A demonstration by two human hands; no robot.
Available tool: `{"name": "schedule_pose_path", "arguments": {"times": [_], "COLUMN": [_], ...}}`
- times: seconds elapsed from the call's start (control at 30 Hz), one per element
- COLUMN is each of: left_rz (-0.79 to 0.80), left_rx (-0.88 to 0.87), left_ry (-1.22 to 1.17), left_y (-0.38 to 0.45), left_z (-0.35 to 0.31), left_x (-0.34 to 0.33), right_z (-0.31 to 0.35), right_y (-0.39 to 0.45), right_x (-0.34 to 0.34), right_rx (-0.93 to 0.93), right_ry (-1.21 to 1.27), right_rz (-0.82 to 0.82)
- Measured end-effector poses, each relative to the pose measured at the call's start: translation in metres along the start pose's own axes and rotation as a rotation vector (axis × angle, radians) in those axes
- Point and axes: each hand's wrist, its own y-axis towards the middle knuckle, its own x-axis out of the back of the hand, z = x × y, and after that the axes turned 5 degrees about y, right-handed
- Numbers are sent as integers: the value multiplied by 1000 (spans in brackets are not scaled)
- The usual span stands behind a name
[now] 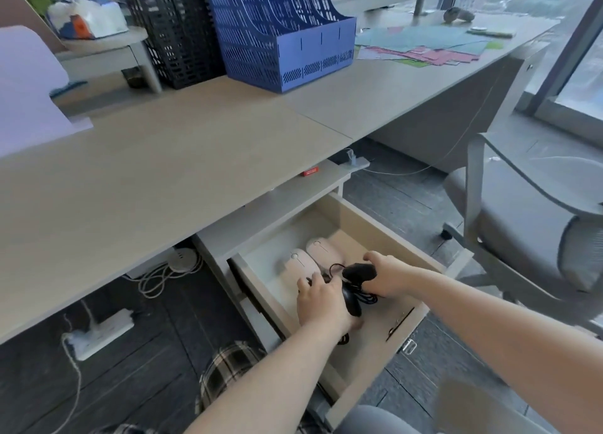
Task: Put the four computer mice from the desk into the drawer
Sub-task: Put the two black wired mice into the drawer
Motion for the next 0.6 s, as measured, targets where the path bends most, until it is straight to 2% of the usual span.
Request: {"name": "schedule_pose_path", "arguments": {"times": [0.1, 0.27, 0.6], "left_rz": [69, 92, 142], "left_rx": [18, -13, -14], "left_ry": [39, 95, 88], "left_y": [2, 6, 13], "left_z": [6, 6, 7], "left_x": [-8, -16, -22], "right_z": [-1, -2, -4], "right_y": [6, 10, 12], "right_x": [-10, -22, -24], "right_rx": [0, 53, 78], "right_ry": [-91, -242, -290], "right_rz": [73, 94, 79]}}
